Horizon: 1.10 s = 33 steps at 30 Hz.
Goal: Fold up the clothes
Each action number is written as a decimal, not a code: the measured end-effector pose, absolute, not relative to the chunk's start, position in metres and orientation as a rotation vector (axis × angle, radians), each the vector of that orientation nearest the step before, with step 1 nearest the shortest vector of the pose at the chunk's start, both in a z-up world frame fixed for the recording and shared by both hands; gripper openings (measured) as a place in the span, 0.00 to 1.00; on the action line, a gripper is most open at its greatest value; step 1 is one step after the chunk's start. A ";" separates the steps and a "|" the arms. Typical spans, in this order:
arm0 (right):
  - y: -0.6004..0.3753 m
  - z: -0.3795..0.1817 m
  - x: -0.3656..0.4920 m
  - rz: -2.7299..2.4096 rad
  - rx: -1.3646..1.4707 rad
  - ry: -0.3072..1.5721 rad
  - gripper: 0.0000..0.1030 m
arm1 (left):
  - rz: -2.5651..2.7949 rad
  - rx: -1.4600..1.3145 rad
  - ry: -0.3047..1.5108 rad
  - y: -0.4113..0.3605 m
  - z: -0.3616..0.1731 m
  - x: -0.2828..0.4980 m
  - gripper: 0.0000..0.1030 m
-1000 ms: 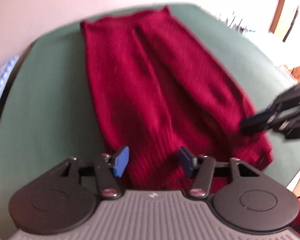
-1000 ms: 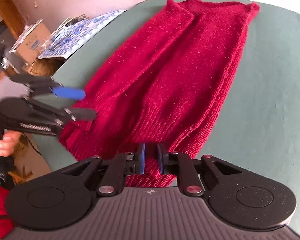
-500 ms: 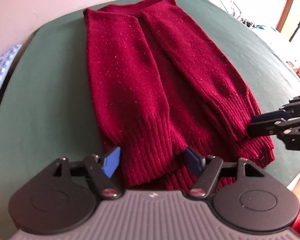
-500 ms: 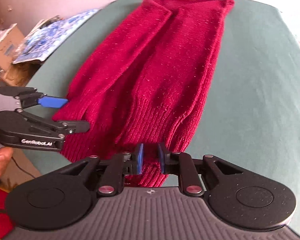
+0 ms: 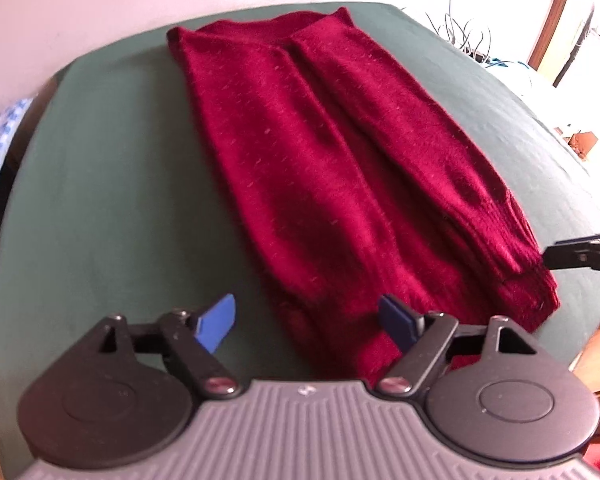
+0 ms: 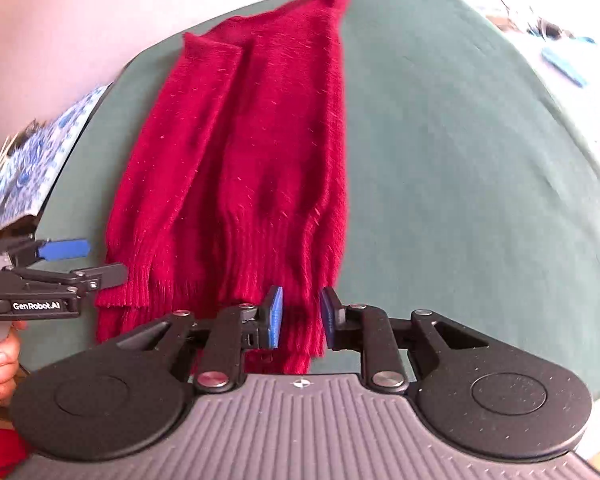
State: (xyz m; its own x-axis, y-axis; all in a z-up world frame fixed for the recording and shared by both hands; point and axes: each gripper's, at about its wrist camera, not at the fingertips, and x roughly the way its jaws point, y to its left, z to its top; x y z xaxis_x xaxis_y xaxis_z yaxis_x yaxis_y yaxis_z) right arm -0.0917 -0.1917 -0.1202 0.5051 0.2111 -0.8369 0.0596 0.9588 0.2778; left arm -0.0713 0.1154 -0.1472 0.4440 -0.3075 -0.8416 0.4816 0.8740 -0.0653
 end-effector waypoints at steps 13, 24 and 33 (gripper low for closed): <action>-0.199 -0.134 -0.073 0.179 0.317 1.106 0.30 | -0.529 0.105 1.096 0.115 -0.157 -0.094 0.82; -0.207 -0.140 -0.070 0.289 0.338 1.127 0.36 | -0.569 0.003 1.109 0.110 -0.159 -0.100 0.88; -0.205 -0.136 -0.076 0.319 0.314 1.100 0.34 | -0.526 -0.098 1.106 0.112 -0.156 -0.086 0.72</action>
State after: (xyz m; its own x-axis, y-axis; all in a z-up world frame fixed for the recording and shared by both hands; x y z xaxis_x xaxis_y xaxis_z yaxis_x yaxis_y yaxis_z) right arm -0.0759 -0.2045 -0.1362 0.4176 0.4025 -0.8146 -0.0956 0.9110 0.4011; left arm -0.0864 0.1116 -0.1564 0.3400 -0.4514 -0.8250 0.3557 0.8738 -0.3315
